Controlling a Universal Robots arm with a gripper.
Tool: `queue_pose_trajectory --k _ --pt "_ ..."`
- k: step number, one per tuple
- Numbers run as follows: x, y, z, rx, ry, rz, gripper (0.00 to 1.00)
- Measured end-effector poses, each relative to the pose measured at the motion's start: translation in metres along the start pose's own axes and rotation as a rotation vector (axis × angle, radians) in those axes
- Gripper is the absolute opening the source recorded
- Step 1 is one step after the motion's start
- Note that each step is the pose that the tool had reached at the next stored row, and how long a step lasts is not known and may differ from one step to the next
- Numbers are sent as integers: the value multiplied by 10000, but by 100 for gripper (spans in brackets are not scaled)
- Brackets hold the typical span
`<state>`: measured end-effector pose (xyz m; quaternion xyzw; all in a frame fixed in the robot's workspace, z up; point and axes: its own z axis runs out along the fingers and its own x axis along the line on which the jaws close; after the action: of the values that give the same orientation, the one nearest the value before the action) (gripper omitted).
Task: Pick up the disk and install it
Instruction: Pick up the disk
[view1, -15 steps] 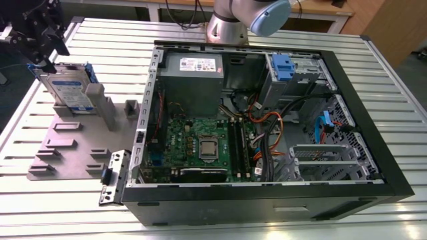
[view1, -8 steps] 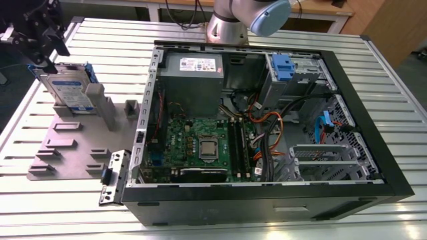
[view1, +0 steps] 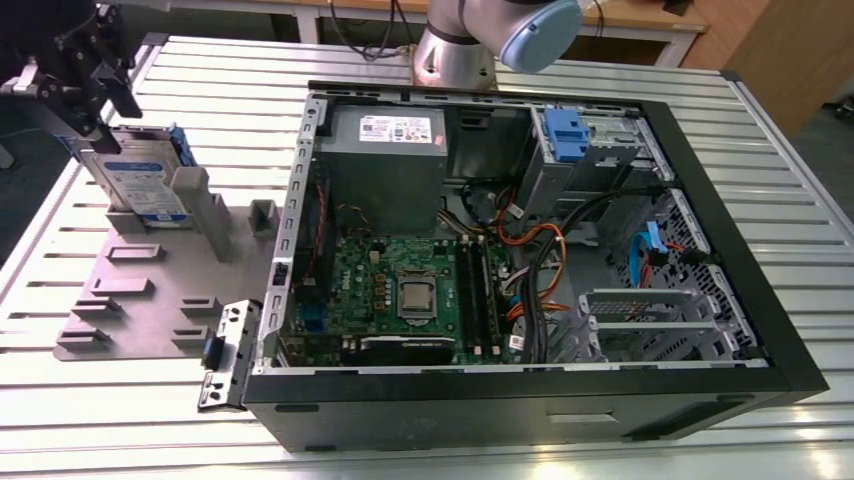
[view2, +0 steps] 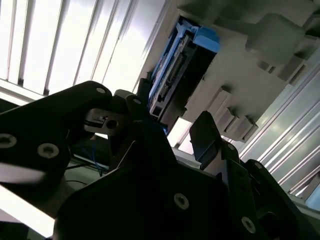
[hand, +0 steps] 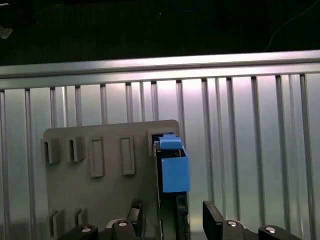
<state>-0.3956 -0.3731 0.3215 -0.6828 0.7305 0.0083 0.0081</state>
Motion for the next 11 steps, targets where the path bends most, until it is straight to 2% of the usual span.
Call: queue_pose_trajectory --k 11 --pt "6 18 187 -16 -3 -644 59"
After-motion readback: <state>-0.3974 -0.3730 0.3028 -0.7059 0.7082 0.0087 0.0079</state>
